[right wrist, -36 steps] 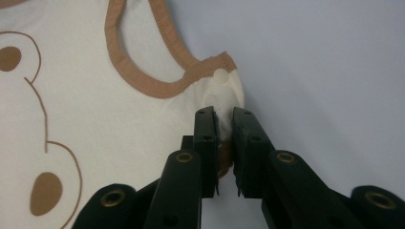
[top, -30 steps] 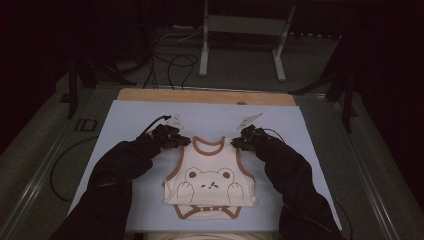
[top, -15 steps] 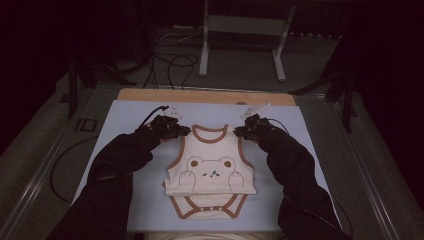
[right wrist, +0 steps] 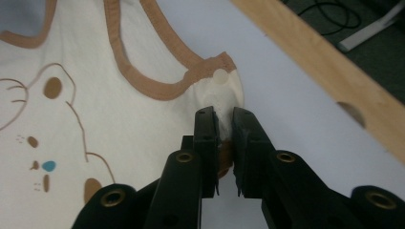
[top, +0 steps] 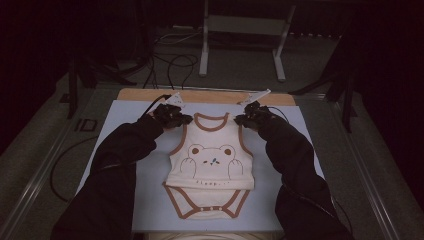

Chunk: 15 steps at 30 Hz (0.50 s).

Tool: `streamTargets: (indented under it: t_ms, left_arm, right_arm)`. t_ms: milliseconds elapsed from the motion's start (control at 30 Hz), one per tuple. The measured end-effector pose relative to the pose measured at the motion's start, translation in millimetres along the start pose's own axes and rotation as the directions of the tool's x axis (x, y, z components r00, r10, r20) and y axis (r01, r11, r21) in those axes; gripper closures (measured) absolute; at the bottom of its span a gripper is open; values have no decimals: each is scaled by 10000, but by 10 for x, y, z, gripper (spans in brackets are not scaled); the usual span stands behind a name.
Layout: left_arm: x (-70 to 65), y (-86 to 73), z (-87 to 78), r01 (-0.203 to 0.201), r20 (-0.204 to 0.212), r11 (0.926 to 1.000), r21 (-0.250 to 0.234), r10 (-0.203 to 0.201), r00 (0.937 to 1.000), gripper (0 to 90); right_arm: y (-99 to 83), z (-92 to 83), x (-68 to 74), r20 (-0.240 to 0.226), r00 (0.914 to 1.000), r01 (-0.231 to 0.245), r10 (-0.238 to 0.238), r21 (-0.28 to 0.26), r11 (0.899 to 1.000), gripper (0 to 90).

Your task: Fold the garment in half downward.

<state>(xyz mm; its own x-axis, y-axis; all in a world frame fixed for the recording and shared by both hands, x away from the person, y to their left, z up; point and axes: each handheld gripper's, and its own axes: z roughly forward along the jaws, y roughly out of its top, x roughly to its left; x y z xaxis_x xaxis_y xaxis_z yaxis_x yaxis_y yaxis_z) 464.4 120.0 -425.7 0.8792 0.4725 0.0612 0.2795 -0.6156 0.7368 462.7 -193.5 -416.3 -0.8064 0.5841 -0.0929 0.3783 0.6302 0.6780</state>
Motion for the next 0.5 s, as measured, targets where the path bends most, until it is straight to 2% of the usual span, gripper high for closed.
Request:
streamTargets:
  t_ms: [100,333,433,500]
  left_arm:
    - [36,56,2,-90,-119,10000,31,90,9999,871]
    - [110,173,31,33,-306,9999,-159,-38,9995,870]
    - [138,223,51,-8,-447,9998,-197,-1,9990,870]
    - [160,254,62,116,-492,9995,-307,-131,9987,870]
  right_arm:
    - [63,-15,-54,234,9997,16,-15,-48,10000,818]
    - [197,-25,-166,841,9964,-38,39,-13,10000,818]
    - [260,-11,-209,965,9952,-142,155,-145,9998,818]
    - [302,2,-230,1093,9938,-173,186,-135,9998,818]
